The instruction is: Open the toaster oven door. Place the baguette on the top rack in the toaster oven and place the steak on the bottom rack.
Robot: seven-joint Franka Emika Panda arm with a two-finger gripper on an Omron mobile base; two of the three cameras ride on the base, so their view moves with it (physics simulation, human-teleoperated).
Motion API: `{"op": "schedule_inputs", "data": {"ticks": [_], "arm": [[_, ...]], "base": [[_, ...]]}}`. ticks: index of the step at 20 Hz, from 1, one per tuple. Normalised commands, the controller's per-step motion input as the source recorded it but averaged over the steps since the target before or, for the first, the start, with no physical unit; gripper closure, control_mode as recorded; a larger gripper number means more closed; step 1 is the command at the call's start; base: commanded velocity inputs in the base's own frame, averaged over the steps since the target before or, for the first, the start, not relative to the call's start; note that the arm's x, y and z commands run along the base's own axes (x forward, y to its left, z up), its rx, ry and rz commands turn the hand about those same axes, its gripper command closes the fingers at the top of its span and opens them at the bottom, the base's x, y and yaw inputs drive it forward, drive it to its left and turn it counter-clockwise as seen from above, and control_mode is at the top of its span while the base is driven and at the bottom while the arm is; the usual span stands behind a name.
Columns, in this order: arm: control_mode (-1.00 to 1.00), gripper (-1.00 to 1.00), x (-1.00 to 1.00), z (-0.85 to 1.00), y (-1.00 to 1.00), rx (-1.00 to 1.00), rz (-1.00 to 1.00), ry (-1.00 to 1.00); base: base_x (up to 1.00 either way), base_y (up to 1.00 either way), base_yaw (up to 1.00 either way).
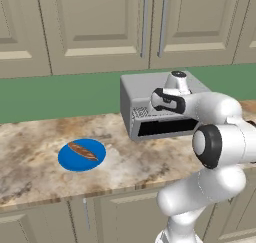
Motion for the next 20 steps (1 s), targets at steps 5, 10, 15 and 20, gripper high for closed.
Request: {"op": "schedule_inputs", "data": {"ticks": [5, 10, 15, 20], "arm": [[-1.0, -1.0, -0.84, -0.87, 0.0, -0.02, 0.17, 0.07], [-1.0, -1.0, -1.0, -0.61, 0.0, 0.0, 0.11, 0.01], [-1.0, -1.0, -0.2, -0.72, 0.0, 0.12, 0.02, 0.0], [-1.0, -1.0, 0.21, 0.59, 0.0, 0.01, 0.0, -0.33]], "base": [[0.0, 0.0, 0.0], [0.0, 0.0, 0.0], [0.0, 0.0, 0.0], [0.0, 0.0, 0.0]]}}
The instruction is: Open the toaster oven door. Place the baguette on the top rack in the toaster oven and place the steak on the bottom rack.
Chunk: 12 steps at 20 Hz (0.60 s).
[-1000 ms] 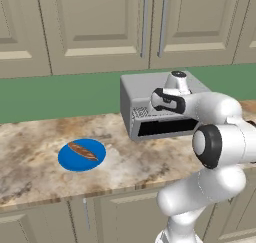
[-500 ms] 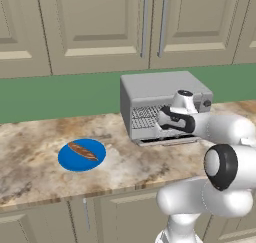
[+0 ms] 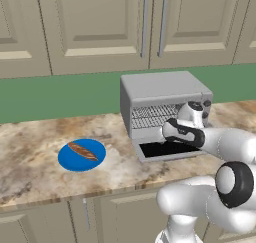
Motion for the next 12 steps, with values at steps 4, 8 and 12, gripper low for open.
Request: {"op": "schedule_inputs", "data": {"ticks": [4, 8, 12], "arm": [[-1.0, -1.0, 0.28, 0.75, -0.06, 0.02, 0.08, -0.27], [-1.0, -1.0, 0.04, 0.01, -0.22, 0.0, 0.2, -0.48], [-1.0, -1.0, 0.41, 0.07, -0.17, 0.04, 0.2, -0.43]], "base": [[0.0, 0.0, 0.0], [0.0, 0.0, 0.0], [0.0, 0.0, 0.0]]}}
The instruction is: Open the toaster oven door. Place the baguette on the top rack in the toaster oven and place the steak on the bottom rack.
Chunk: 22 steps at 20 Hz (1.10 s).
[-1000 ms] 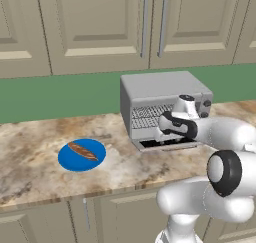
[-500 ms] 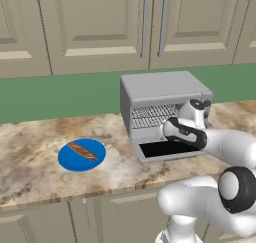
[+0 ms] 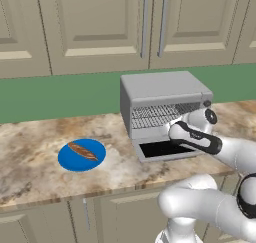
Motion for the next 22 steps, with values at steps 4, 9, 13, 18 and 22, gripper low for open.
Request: {"op": "schedule_inputs", "data": {"ticks": [4, 9, 13, 18, 22], "arm": [[-1.0, -1.0, 0.69, 0.06, -0.06, 0.14, 0.12, -0.34], [-1.0, -1.0, 0.68, 0.15, -0.24, 0.13, 0.07, -0.16], [-1.0, -1.0, 0.29, 0.04, -0.21, 0.01, 0.01, -0.17], [-1.0, -1.0, 0.06, 0.53, 0.0, 0.0, 0.0, -0.26], [-1.0, -1.0, 0.71, 0.24, -0.01, 0.0, 0.0, -0.06]], "base": [[0.0, 0.0, 0.0], [0.0, 0.0, 0.0], [0.0, 0.0, 0.0], [0.0, 0.0, 0.0], [0.0, 0.0, 0.0]]}}
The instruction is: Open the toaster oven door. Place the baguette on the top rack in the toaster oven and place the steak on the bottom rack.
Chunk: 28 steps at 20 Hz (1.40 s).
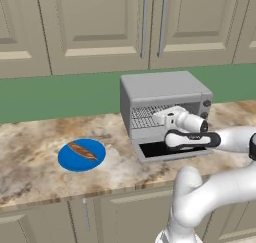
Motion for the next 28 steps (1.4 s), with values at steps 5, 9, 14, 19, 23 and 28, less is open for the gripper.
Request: {"op": "schedule_inputs", "data": {"ticks": [5, 9, 14, 19, 23, 28], "arm": [[-1.0, -1.0, 0.71, -0.4, 0.0, 0.0, 0.0, 0.12], [-1.0, -1.0, 0.19, -0.71, -0.01, 0.0, 0.0, 0.31], [-1.0, -1.0, 0.01, -0.49, 0.0, -0.01, 0.0, 0.41], [-1.0, -1.0, -0.93, -0.14, 0.0, -0.13, 0.0, 0.51], [-1.0, -1.0, -1.0, -0.29, -0.1, -0.18, 0.02, 0.63], [-1.0, -1.0, -1.0, -0.32, -0.18, -0.17, 0.01, 0.63]], "base": [[0.0, 0.0, 0.0], [0.0, 0.0, 0.0], [0.0, 0.0, 0.0], [0.0, 0.0, 0.0], [0.0, 0.0, 0.0], [0.0, 0.0, 0.0]]}}
